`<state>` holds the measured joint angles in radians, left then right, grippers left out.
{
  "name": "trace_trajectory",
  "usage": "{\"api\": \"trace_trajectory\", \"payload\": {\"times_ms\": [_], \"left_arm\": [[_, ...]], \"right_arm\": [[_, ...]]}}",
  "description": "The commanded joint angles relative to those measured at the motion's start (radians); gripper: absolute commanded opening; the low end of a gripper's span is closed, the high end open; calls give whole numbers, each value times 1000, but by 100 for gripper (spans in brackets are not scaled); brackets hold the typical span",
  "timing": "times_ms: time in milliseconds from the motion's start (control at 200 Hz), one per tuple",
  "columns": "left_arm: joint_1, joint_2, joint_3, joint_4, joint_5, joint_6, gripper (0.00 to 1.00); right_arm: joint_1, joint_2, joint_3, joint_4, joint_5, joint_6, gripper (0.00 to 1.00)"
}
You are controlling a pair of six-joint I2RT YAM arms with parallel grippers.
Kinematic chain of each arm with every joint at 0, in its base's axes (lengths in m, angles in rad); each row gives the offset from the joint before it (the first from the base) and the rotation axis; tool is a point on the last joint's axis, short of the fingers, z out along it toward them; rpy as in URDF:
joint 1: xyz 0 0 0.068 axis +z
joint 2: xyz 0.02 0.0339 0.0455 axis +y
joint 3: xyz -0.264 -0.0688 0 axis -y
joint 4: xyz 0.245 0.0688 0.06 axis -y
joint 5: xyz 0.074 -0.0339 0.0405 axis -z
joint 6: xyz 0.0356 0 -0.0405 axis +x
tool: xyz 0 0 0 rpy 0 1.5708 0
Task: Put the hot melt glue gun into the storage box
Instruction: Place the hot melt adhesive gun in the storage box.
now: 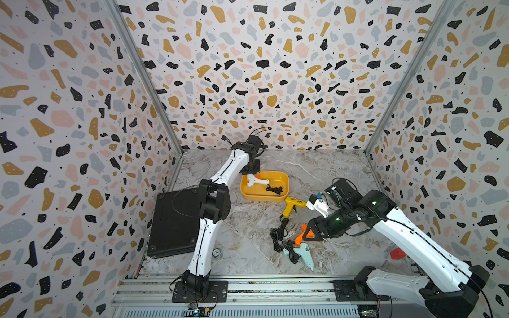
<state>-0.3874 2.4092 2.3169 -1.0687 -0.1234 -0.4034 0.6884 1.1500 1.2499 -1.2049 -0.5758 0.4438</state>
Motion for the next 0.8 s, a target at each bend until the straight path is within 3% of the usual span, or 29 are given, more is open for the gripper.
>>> {"api": "trace_trajectory", "payload": {"times_ms": [0, 320, 581, 716, 796], "left_arm": [[-19, 11, -21, 1, -17, 8, 0], [-37, 27, -80, -28, -41, -21, 1], [-38, 47, -79, -64, -39, -42, 27], [-38, 41, -60, -78, -33, -41, 51], [-38, 30, -44, -89, -32, -34, 60]], "right_arm": [[2, 7, -4, -24, -8, -16, 78], [2, 36, 9, -23, 0, -14, 78], [1, 48, 13, -23, 29, 2, 79], [1, 48, 33, -23, 41, 20, 78], [1, 40, 44, -23, 48, 31, 79]]}}
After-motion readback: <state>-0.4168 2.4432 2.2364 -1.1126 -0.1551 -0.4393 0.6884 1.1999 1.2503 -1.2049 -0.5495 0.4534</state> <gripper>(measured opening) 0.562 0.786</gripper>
